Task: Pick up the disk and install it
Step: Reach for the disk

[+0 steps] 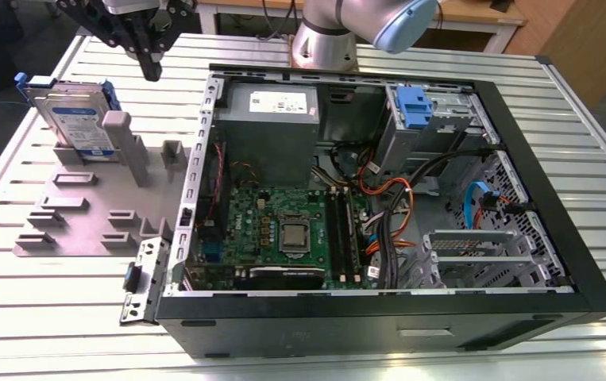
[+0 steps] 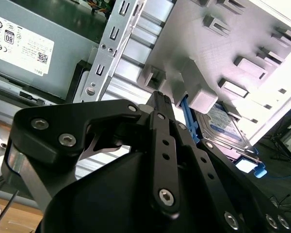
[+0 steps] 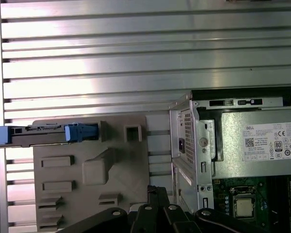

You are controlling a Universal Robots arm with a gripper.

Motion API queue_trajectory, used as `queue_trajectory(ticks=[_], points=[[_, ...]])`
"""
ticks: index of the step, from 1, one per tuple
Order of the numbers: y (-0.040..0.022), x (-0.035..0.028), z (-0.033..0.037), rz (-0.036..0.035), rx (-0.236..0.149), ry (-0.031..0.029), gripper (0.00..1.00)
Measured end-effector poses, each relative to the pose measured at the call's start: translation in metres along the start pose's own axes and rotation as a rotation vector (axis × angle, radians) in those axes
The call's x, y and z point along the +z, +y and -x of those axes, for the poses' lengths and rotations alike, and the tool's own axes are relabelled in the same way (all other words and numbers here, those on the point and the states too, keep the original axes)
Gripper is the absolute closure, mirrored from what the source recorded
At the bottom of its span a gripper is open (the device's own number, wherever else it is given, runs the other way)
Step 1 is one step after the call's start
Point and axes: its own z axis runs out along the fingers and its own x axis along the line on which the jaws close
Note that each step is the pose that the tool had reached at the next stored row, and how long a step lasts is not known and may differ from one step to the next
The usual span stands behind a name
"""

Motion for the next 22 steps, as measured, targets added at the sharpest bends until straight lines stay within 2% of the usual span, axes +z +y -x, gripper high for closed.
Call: queue_trajectory(ticks=[6, 22], points=[[0.0030, 0.0001, -0.0084, -0.0001, 0.000, 0.0000, 0.89], [0.0021, 0.0007, -0.0352, 0.0000, 0.000, 0.0000, 0.89]])
